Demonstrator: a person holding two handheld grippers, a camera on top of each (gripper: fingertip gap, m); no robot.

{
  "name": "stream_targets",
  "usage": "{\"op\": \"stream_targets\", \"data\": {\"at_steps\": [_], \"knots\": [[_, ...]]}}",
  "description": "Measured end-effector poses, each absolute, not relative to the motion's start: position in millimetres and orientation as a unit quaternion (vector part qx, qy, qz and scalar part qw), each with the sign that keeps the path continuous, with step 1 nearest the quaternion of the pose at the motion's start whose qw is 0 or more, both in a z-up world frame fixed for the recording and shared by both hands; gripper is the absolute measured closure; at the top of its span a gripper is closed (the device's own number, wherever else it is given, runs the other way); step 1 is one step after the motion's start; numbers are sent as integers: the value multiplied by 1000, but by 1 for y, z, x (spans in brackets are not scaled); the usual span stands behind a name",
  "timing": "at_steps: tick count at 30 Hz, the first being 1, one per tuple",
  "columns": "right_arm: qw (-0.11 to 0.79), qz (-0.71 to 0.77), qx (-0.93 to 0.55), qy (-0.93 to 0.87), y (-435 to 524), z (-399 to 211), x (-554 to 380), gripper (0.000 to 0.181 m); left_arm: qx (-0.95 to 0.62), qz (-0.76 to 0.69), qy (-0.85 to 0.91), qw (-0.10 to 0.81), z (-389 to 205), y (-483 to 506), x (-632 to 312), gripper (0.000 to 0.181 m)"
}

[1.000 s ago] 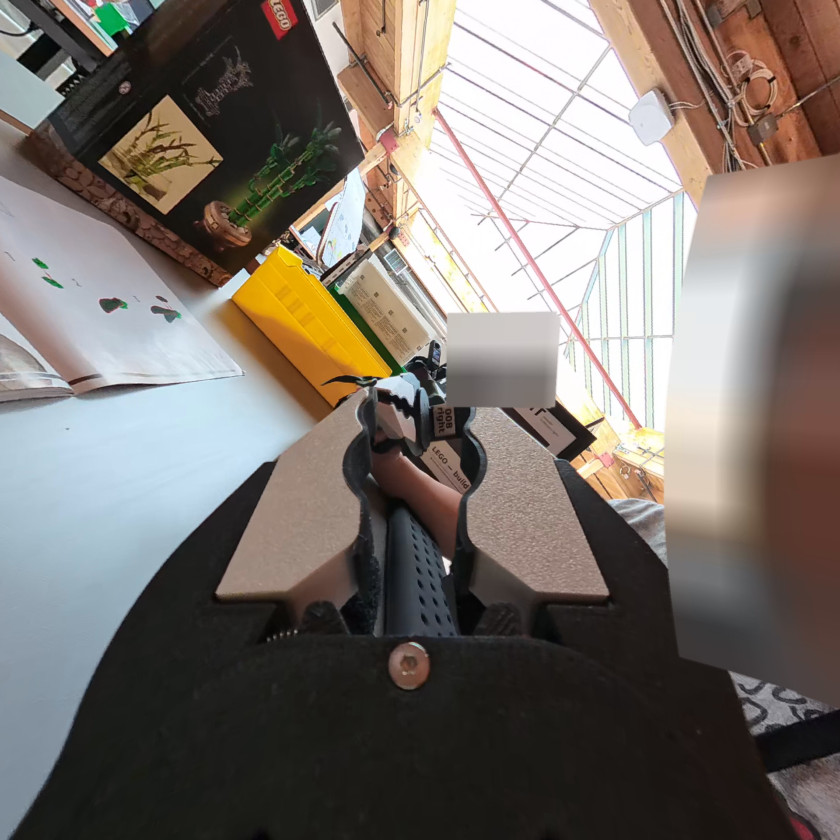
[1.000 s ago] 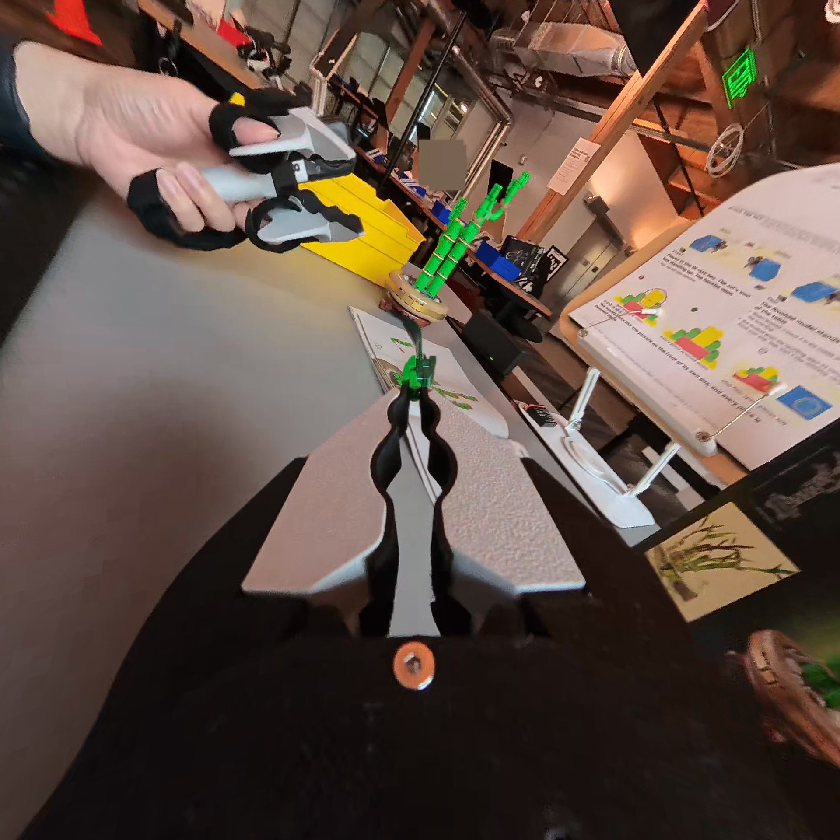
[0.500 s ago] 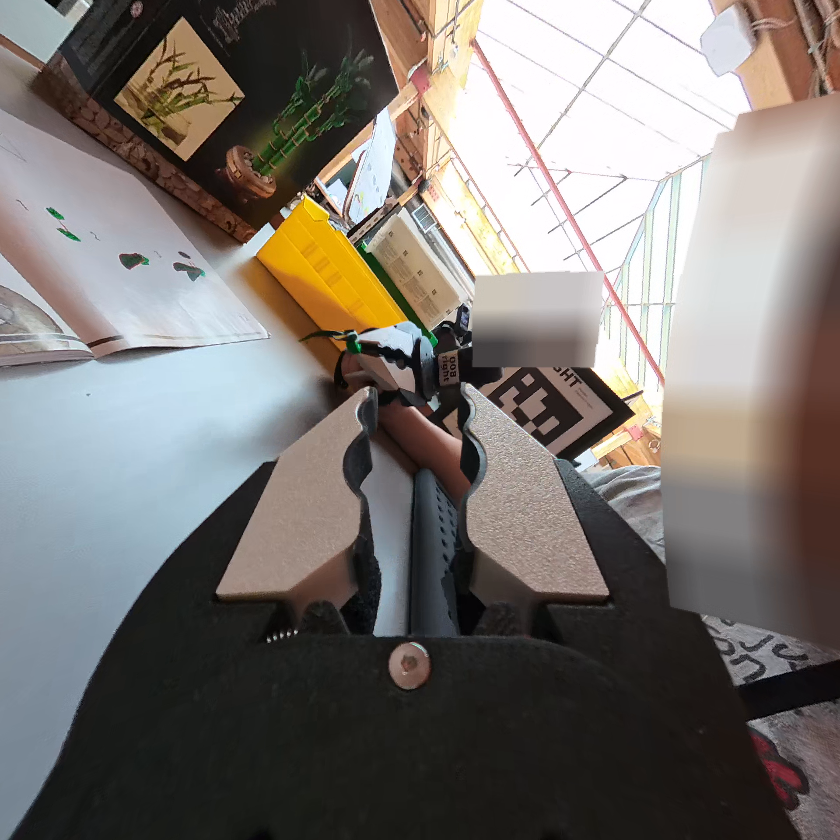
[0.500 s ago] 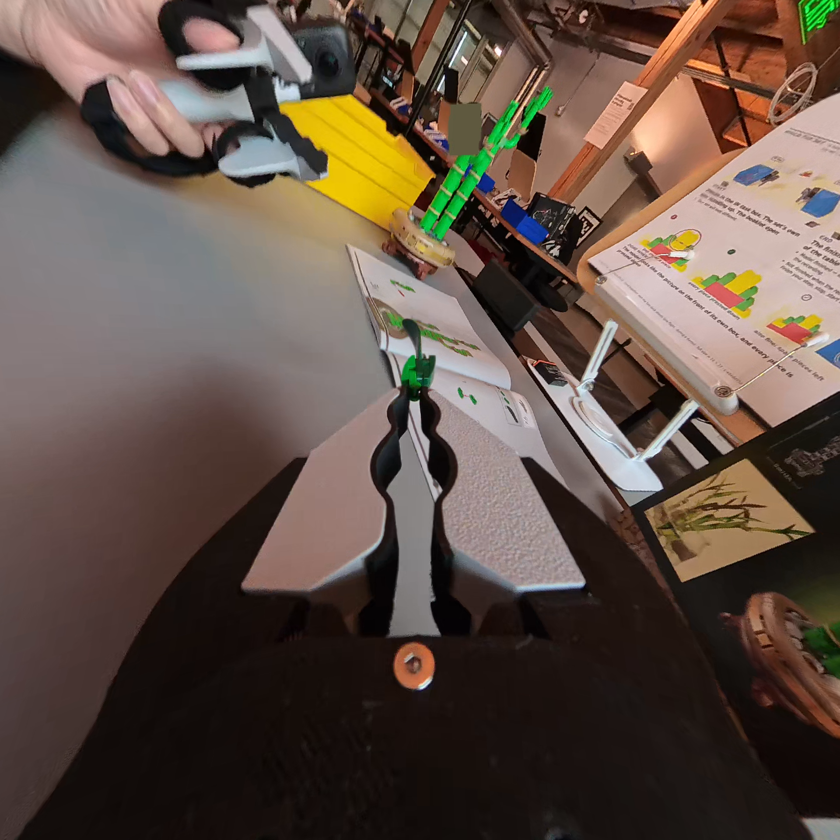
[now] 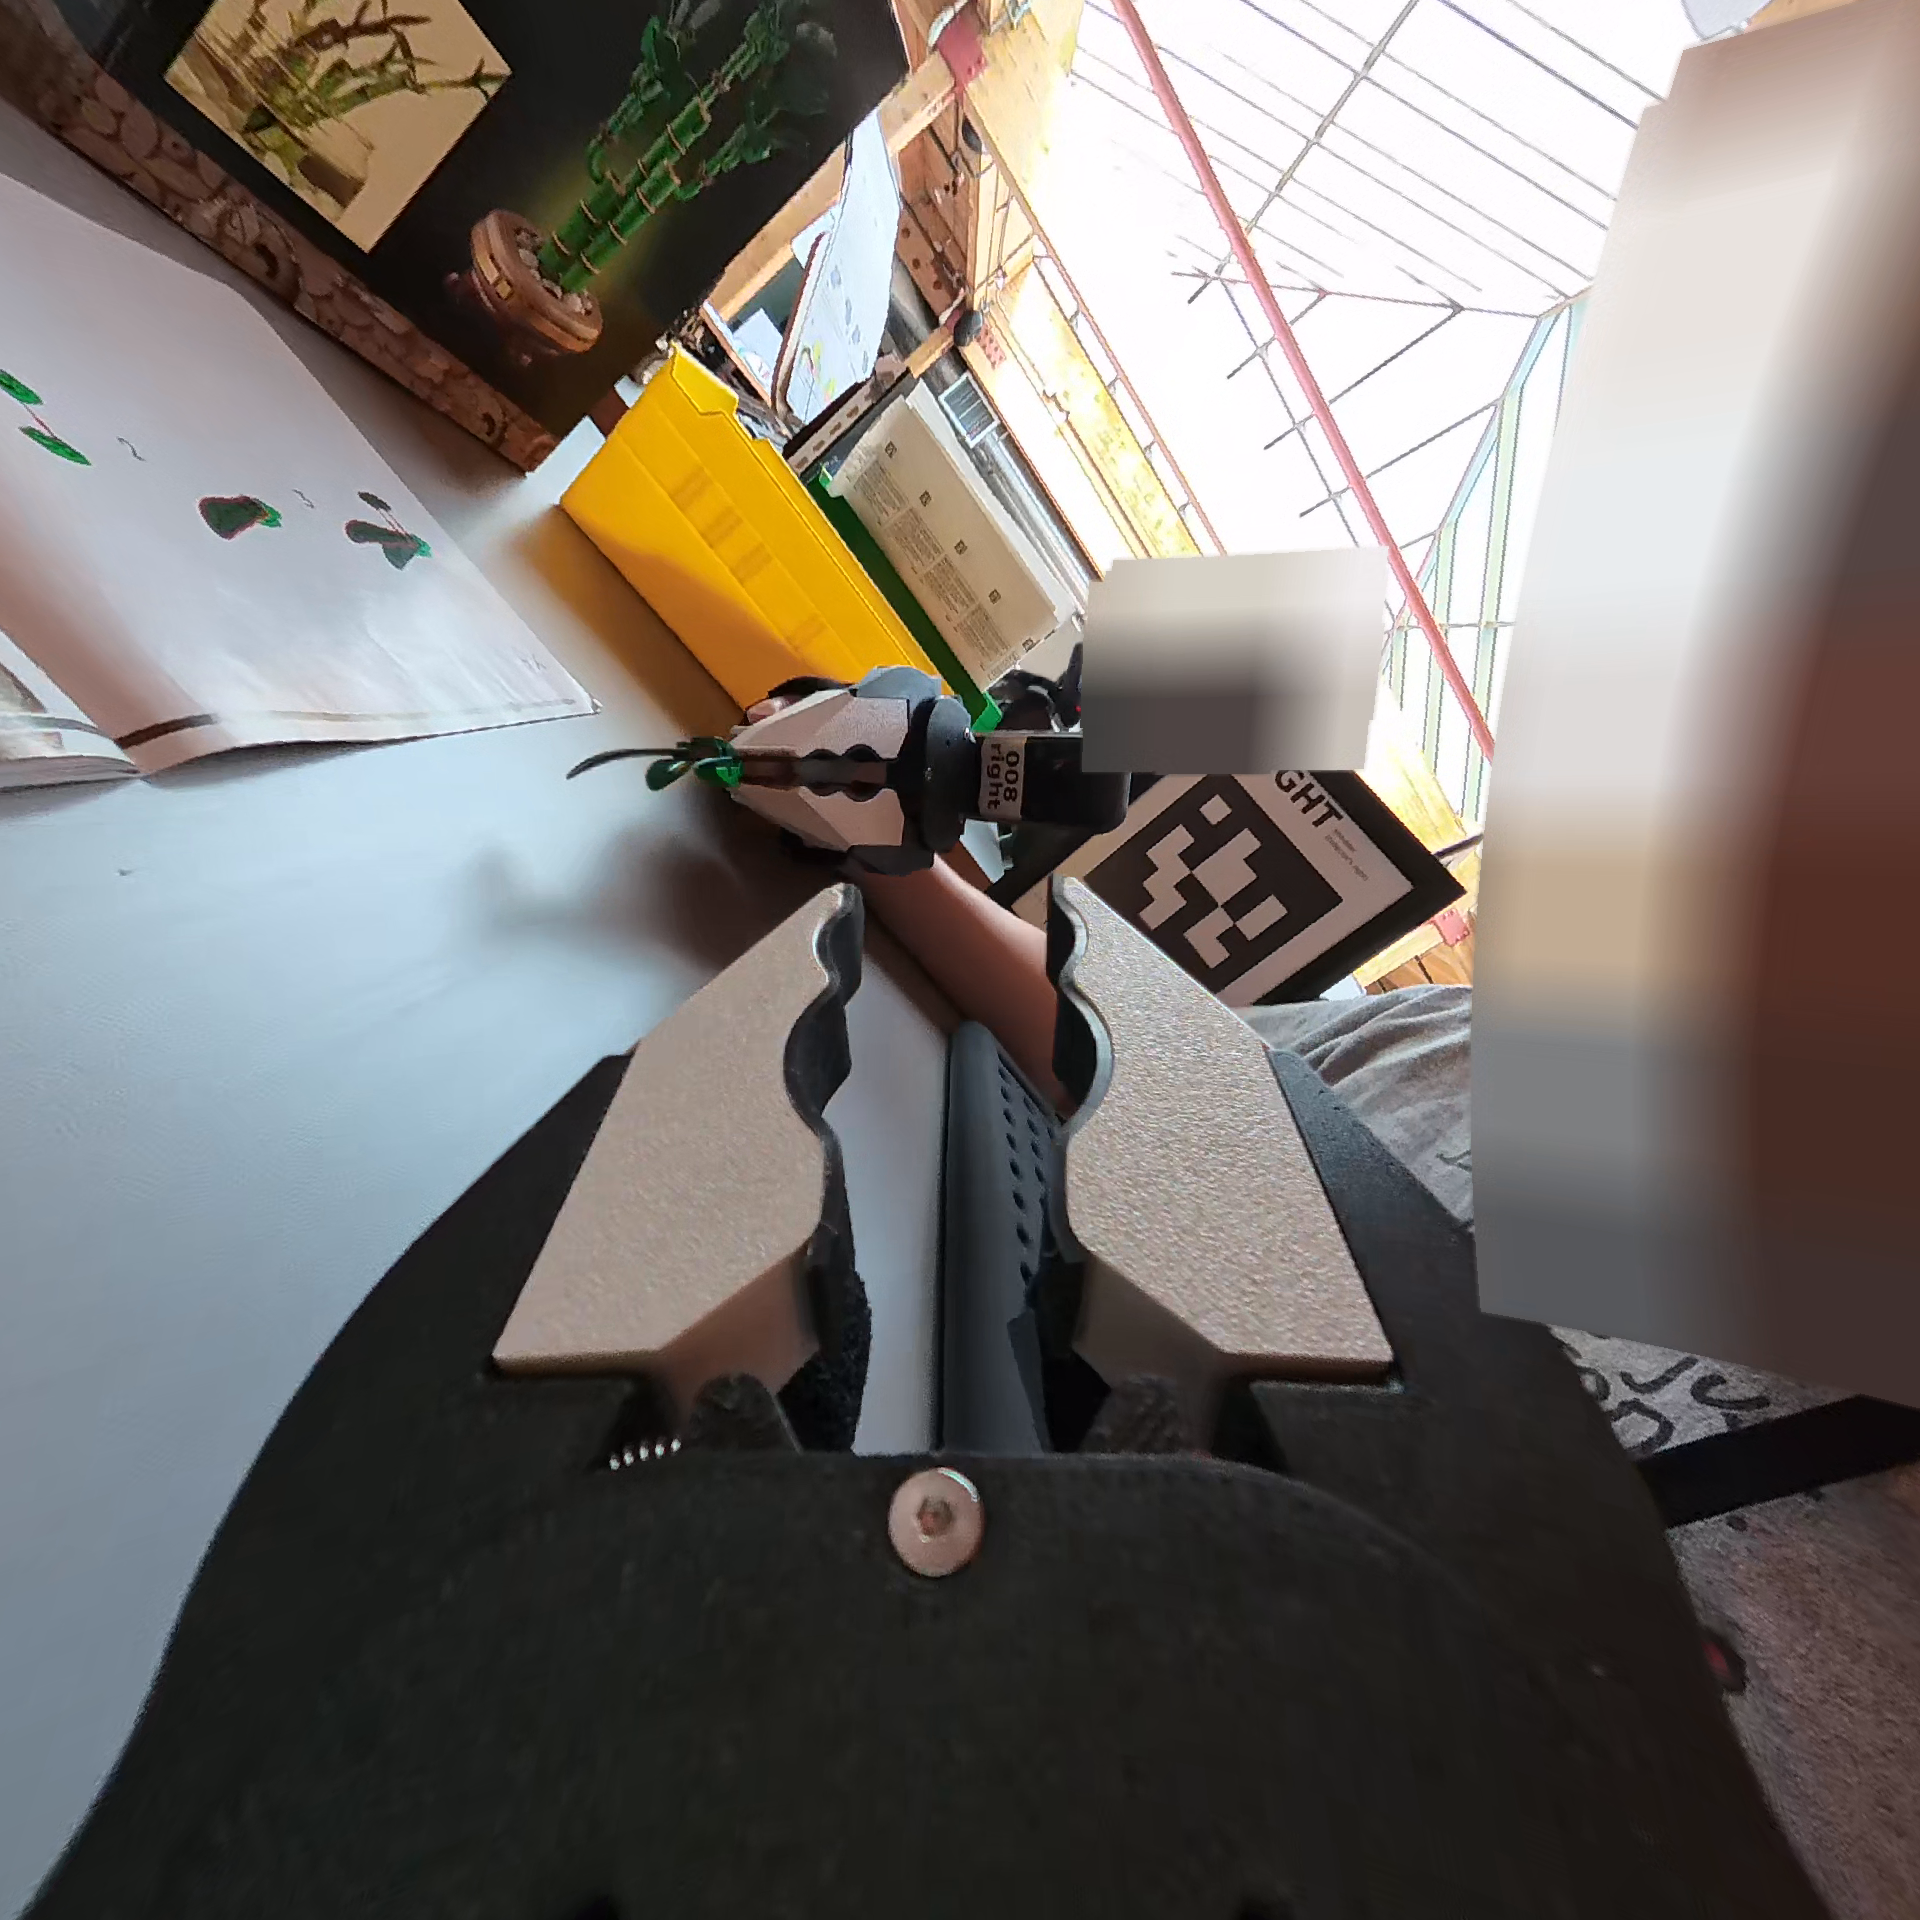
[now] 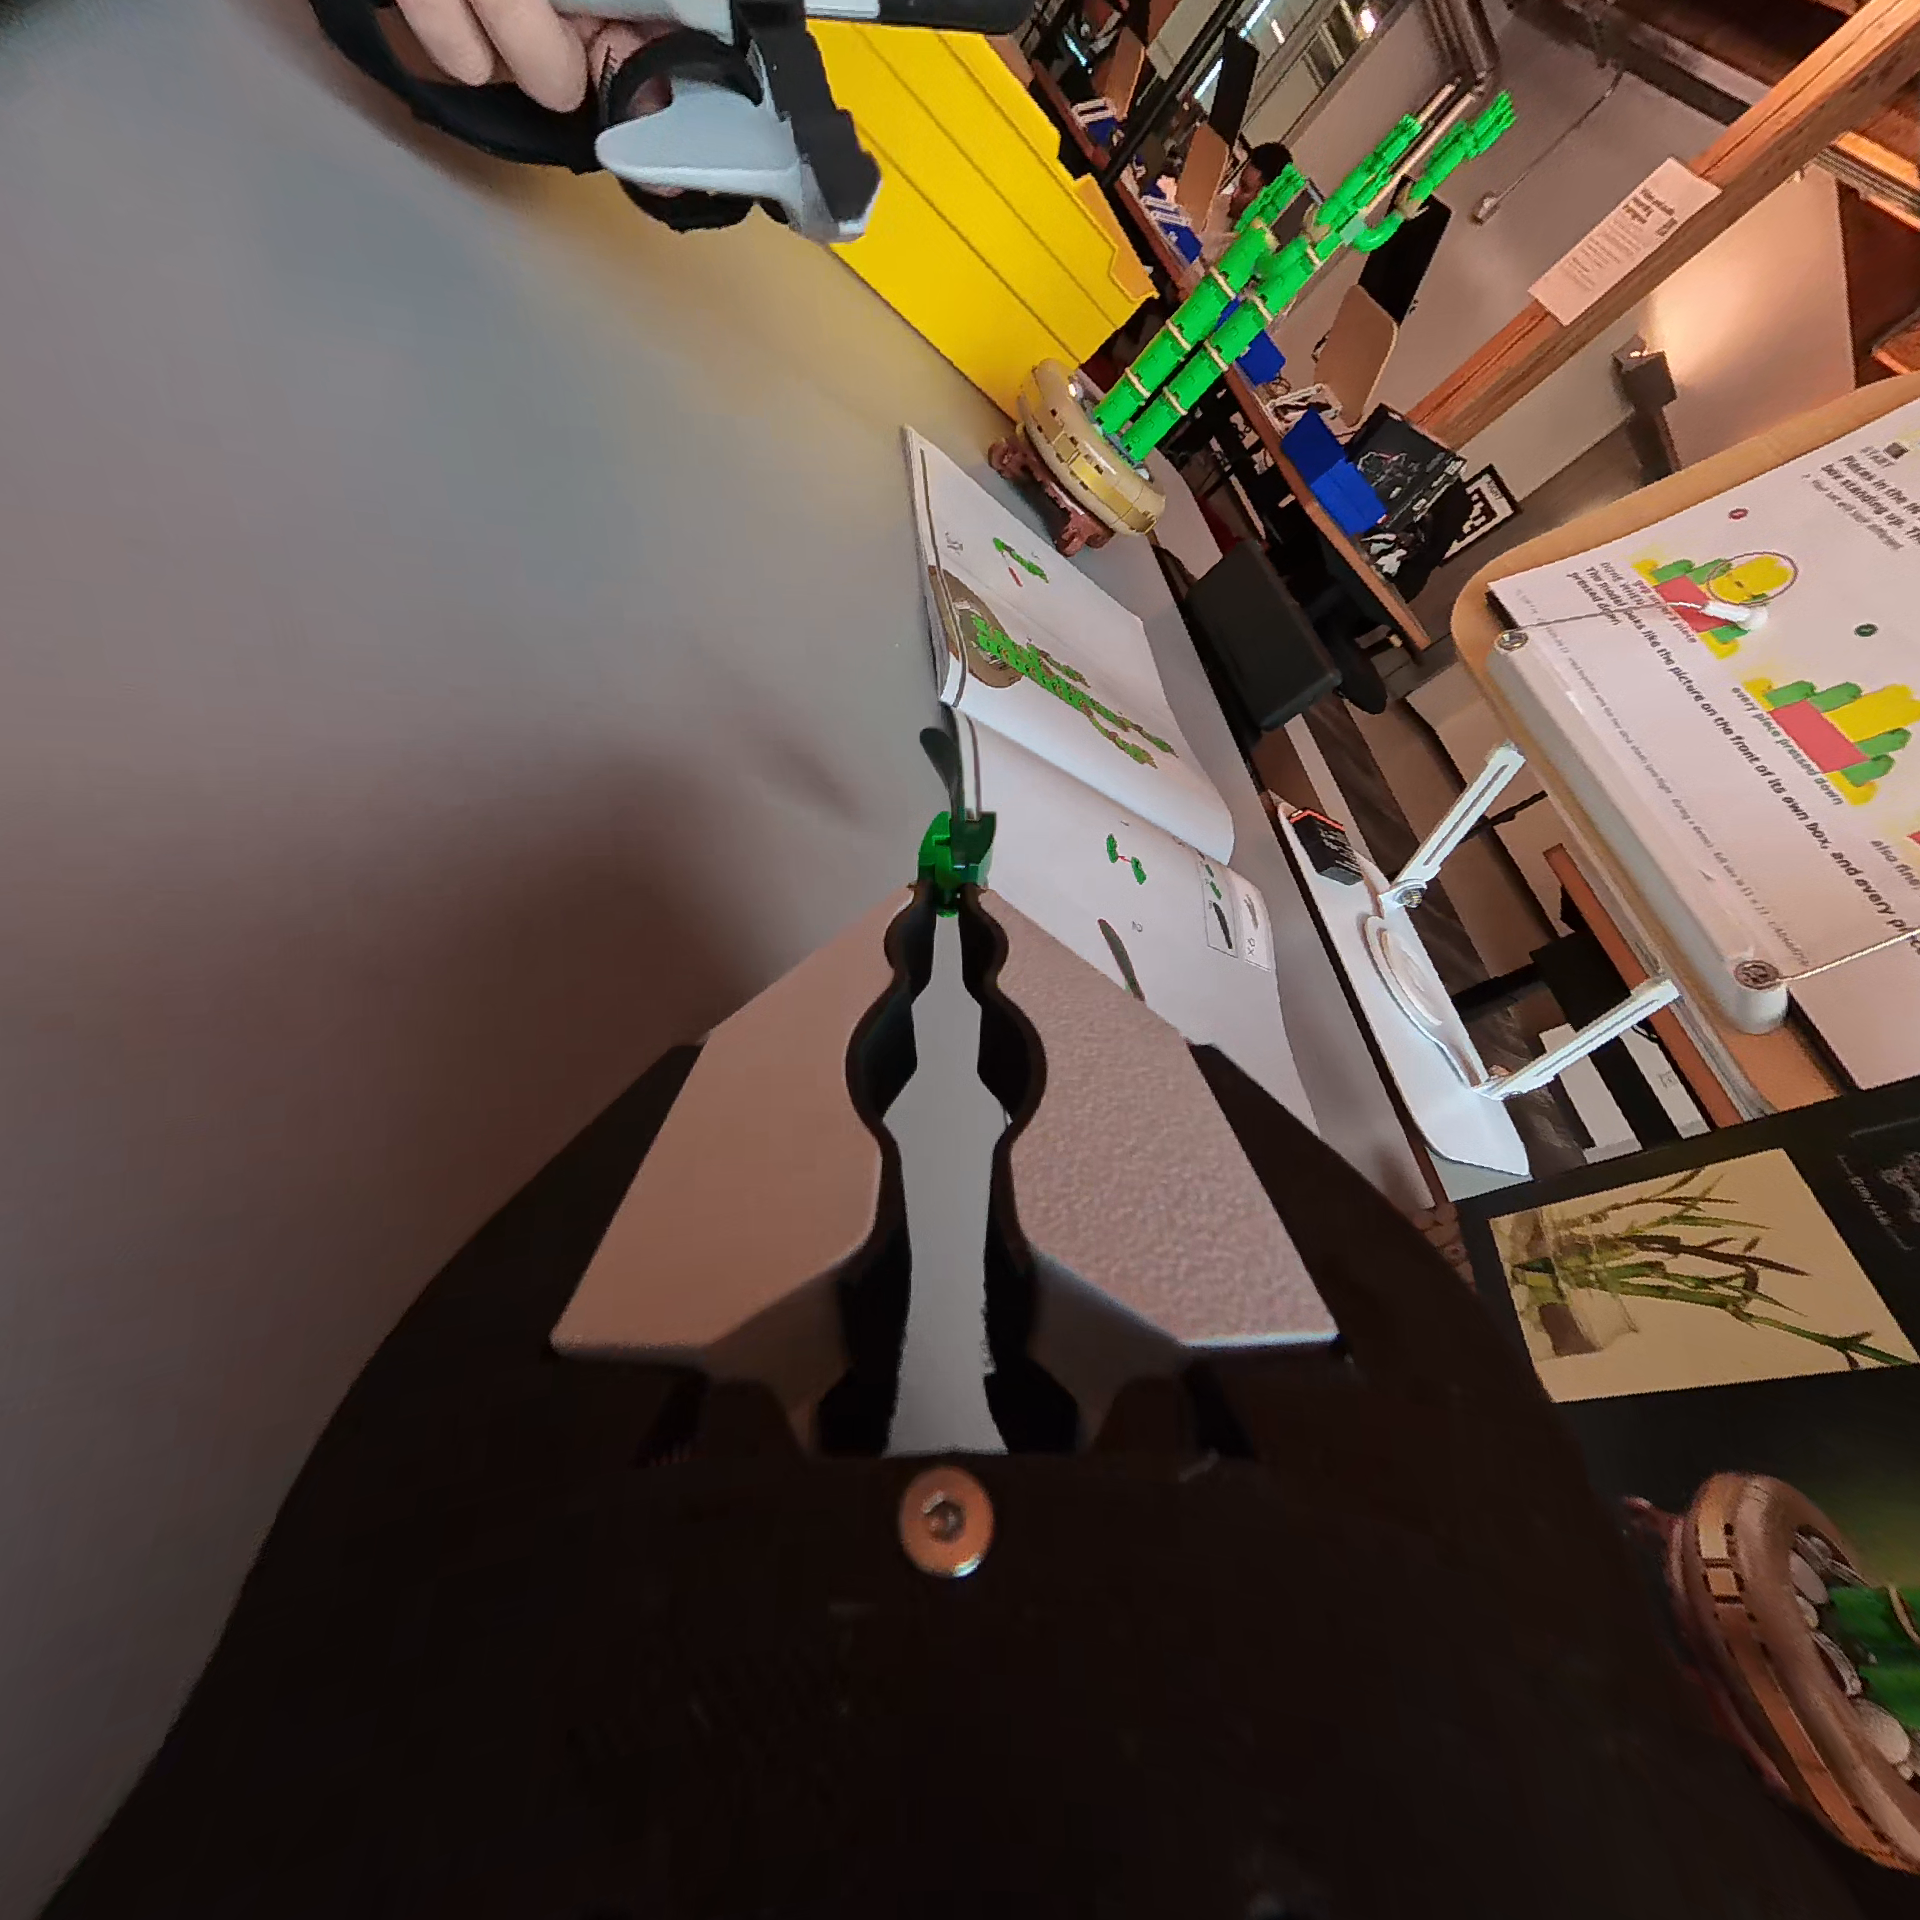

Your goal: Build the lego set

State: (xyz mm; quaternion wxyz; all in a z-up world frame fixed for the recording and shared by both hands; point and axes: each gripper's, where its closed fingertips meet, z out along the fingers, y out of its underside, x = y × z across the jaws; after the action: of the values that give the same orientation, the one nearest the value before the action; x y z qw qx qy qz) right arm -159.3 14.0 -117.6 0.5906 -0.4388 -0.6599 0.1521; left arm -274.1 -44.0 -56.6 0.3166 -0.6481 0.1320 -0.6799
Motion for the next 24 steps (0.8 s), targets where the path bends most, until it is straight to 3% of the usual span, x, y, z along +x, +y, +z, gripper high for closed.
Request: {"op": "stream_targets", "data": {"at_steps": [24], "knots": [[546, 123, -433, -707, 13, -139, -155, 178, -660, -681, 153, 278, -66, -51, -262, 147]]}}
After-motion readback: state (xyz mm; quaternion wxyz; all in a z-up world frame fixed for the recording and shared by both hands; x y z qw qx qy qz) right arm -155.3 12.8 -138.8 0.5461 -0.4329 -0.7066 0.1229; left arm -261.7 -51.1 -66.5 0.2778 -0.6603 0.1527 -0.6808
